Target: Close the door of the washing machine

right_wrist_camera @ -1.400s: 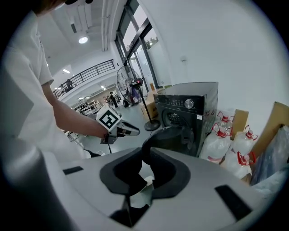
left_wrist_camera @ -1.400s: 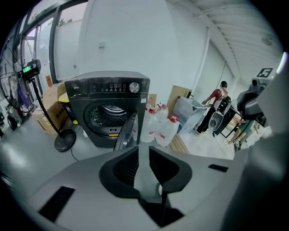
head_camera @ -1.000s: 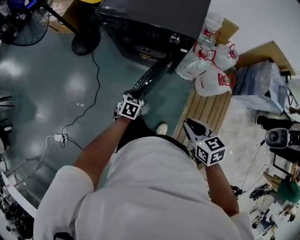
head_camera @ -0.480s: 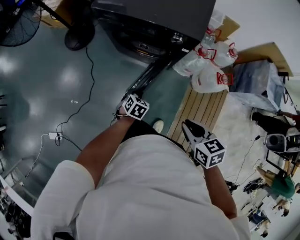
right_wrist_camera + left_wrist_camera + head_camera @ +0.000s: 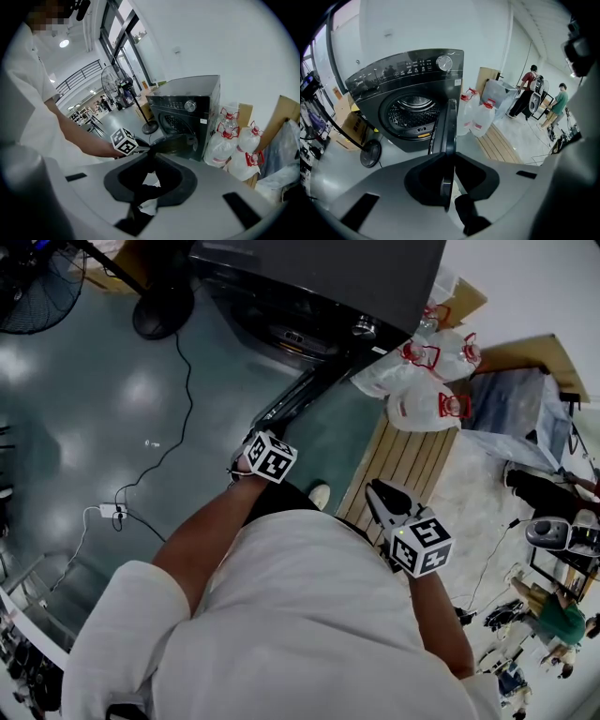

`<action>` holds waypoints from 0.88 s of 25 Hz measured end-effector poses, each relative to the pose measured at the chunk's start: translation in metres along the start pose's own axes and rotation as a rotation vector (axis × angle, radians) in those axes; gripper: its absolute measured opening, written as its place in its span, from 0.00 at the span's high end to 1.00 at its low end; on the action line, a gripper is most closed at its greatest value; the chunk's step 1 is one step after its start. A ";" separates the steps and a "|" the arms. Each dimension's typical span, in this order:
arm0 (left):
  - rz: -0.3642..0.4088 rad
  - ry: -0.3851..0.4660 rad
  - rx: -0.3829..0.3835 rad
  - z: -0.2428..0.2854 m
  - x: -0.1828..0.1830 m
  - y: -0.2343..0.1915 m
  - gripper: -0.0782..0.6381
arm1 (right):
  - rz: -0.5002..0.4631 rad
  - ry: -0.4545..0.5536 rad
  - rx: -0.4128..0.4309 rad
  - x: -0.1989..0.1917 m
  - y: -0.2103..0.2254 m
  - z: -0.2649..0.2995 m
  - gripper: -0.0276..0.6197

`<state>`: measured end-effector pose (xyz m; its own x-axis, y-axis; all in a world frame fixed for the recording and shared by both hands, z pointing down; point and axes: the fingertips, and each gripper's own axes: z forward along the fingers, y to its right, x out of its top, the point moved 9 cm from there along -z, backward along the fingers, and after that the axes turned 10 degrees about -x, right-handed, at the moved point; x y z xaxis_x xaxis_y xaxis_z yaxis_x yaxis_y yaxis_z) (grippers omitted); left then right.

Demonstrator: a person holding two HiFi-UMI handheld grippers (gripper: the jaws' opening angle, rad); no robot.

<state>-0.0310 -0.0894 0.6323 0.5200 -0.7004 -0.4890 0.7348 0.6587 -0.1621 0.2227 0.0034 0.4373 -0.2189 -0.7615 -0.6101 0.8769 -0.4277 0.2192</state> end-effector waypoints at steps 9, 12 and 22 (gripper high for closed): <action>0.091 -0.033 -0.008 -0.005 0.011 -0.061 0.78 | 0.002 -0.004 0.003 0.020 -0.013 0.025 0.87; 0.108 -0.045 -0.021 -0.005 0.018 -0.084 0.78 | 0.008 -0.002 -0.005 0.026 -0.017 0.033 0.87; 0.223 -0.065 -0.045 -0.002 0.045 -0.148 0.78 | 0.049 0.014 -0.052 0.051 -0.029 0.057 0.87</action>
<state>-0.1171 -0.2182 0.6327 0.6951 -0.5514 -0.4613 0.5791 0.8097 -0.0952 0.1615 -0.0503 0.4434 -0.1695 -0.7736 -0.6106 0.9076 -0.3640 0.2092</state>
